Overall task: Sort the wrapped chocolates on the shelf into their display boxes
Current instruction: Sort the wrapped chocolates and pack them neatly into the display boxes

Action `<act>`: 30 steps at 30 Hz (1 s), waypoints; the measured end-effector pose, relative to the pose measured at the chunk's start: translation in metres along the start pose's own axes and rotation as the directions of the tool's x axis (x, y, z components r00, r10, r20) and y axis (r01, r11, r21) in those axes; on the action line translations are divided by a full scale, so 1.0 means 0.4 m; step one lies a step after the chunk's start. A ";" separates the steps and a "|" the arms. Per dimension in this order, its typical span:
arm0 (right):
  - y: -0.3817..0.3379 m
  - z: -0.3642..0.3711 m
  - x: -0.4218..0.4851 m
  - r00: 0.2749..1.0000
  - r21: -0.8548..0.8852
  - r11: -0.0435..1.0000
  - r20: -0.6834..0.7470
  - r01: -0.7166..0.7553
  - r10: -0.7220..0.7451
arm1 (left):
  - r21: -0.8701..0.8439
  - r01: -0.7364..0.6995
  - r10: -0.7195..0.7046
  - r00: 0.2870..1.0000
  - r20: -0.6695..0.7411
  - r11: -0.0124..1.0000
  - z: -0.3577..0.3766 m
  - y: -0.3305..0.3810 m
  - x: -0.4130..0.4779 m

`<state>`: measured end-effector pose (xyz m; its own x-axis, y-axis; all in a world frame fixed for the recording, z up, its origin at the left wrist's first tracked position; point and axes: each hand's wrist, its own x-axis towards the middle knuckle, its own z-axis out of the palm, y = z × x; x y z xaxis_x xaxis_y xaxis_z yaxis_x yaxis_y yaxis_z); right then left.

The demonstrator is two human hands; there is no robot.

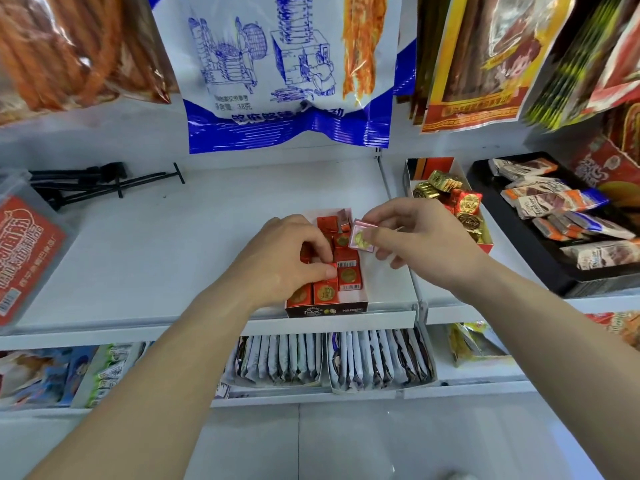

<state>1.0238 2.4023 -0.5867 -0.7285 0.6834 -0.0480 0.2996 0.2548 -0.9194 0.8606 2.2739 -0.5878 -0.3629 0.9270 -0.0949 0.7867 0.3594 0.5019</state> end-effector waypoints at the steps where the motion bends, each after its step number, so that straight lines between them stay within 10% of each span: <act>1: -0.001 0.001 0.001 1.000 0.000 1.000 -0.007 0.000 0.000 | -0.048 0.005 -0.005 1.000 0.012 0.999 0.000 0.002 -0.002; 10: -0.018 0.047 0.013 0.999 -0.001 1.000 0.020 0.029 -0.029 | -0.316 -0.033 -0.065 0.954 -0.294 0.948 -0.038 -0.039 -0.041; 30: -0.008 0.109 0.019 0.941 -0.526 0.785 0.255 0.327 -0.221 | -0.523 0.004 -0.146 0.962 -0.232 0.853 0.013 -0.115 -0.071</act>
<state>0.9904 2.3767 -0.6013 -0.9090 0.4126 0.0583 0.3213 0.7832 -0.5323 0.8373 2.2317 -0.6126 -0.5799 0.8139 0.0345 0.4085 0.2539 0.8767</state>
